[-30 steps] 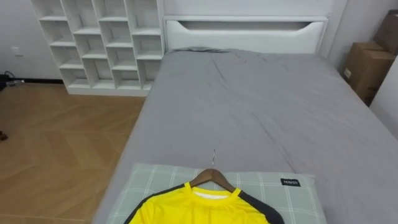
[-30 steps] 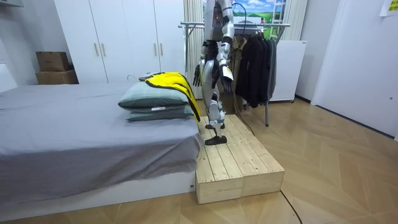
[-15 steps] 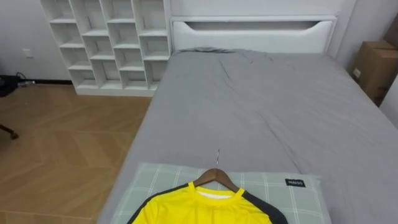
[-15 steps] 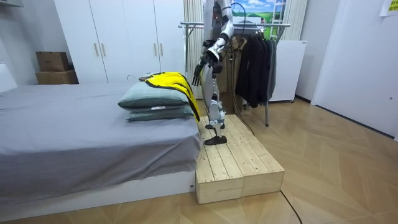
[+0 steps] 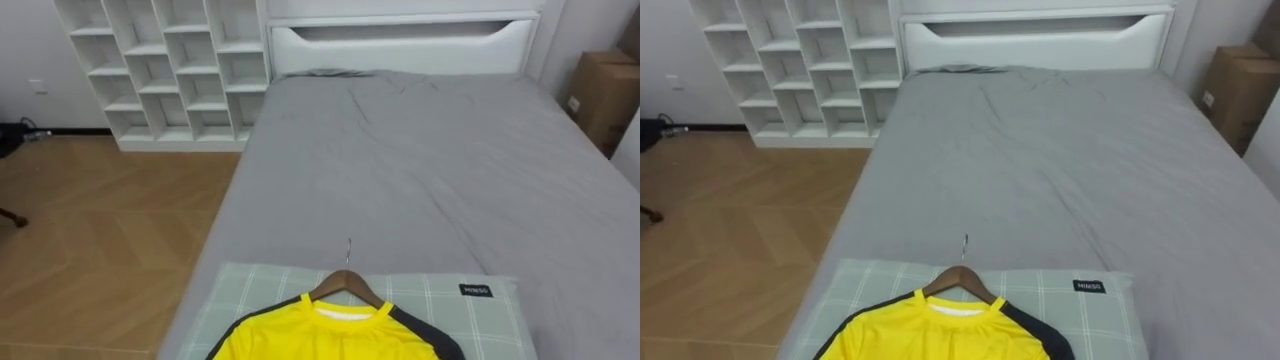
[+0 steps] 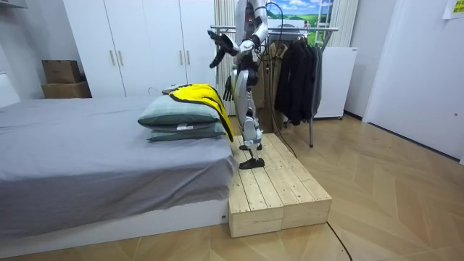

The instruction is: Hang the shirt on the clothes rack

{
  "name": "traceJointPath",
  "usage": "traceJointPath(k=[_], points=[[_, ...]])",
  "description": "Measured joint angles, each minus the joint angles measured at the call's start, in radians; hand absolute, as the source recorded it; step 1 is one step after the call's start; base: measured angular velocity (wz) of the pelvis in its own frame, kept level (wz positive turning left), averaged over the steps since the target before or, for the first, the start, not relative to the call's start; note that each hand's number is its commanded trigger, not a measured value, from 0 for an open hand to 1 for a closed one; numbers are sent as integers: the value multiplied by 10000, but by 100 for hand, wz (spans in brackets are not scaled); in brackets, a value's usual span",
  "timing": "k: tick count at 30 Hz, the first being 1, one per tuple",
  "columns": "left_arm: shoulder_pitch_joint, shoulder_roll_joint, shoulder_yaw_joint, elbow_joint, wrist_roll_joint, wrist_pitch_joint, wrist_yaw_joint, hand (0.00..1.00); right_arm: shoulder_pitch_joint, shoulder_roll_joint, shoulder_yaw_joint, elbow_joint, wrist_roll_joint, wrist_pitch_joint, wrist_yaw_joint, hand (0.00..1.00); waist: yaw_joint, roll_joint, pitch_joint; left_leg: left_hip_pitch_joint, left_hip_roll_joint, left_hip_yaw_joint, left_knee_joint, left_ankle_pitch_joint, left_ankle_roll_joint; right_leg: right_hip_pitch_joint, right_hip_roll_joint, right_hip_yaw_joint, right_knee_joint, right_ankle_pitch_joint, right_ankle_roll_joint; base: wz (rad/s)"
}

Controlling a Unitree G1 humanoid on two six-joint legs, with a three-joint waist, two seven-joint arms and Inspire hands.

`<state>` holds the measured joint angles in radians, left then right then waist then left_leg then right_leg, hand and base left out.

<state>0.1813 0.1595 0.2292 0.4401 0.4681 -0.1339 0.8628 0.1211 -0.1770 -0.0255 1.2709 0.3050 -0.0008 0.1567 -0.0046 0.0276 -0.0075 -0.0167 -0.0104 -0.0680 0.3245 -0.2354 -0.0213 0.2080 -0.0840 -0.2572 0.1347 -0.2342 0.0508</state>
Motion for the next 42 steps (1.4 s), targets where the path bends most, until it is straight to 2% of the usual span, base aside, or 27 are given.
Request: traceJointPath(k=[3, 5, 7, 13, 22, 29, 32, 37, 42], points=[[-142, 142, 11, -160, 553, 0, 4, 0, -56, -39, 9, 1, -63, -13, 140, 0, -138, 43, 20, 73, 1, 18, -18, 0, 0, 51, -2, 73, 9, 0, 0, -1], [-232, 153, 9, -217, 886, 1, 2, 0, -65, -68, 9, 14, -63, -54, 298, 0, -184, 54, 24, 82, 7, 58, -24, 0, 0, 40, -6, 105, 6, 0, 0, -6], [-239, 154, -50, -721, 983, 1, -20, 0, -85, -99, 9, 22, -62, -99, 436, 0, -267, 67, 80, 69, 24, 103, -20, -1, 1, 4, -7, 106, 6, 0, 0, -6], [-451, 218, -221, -1369, 1920, 2, -237, 0, -97, -160, 8, 126, -53, -216, 438, 0, -292, 98, 107, 71, 27, 111, -18, -1, 1, 5, -8, 112, 6, 0, 0, 0], [-631, 292, -392, -1344, 3005, 90, -905, 0, -89, -229, -45, 98, -405, -231, 438, 0, -455, 117, 104, 65, 42, 245, -31, -3, 3, -46, -12, 402, 7, 0, 0, -4], [-821, 316, -435, -1316, 3316, 273, -1210, 0, -87, -259, -228, 89, -514, -229, 637, 0, -639, 122, 102, 61, 43, 245, -11, -2, 3, -56, -13, 408, 12, 0, 0, 0], [-876, 570, -785, -1272, 3332, 437, -1363, 0, -81, -258, -281, 49, -613, -228, 660, 0, -788, 128, 100, 46, 47, 254, -11, -2, 3, -93, -14, 366, 27, 0, 0, -1], [-1290, 747, -1600, -1250, 4377, 683, -1773, 0, -53, -265, -282, -49, -637, -285, 638, 0, -872, 176, 95, -70, 50, 265, -27, -1, 4, -189, -13, 371, 12, 0, 0, 0], [-1444, 747, -2113, -1303, 4995, 839, -1951, 0, -150, -288, -346, -35, -751, -323, 618, 0, -1074, 267, 48, -84, 80, 400, -23, 1, 4, -282, -11, 481, 17, 1, -2, -6]])
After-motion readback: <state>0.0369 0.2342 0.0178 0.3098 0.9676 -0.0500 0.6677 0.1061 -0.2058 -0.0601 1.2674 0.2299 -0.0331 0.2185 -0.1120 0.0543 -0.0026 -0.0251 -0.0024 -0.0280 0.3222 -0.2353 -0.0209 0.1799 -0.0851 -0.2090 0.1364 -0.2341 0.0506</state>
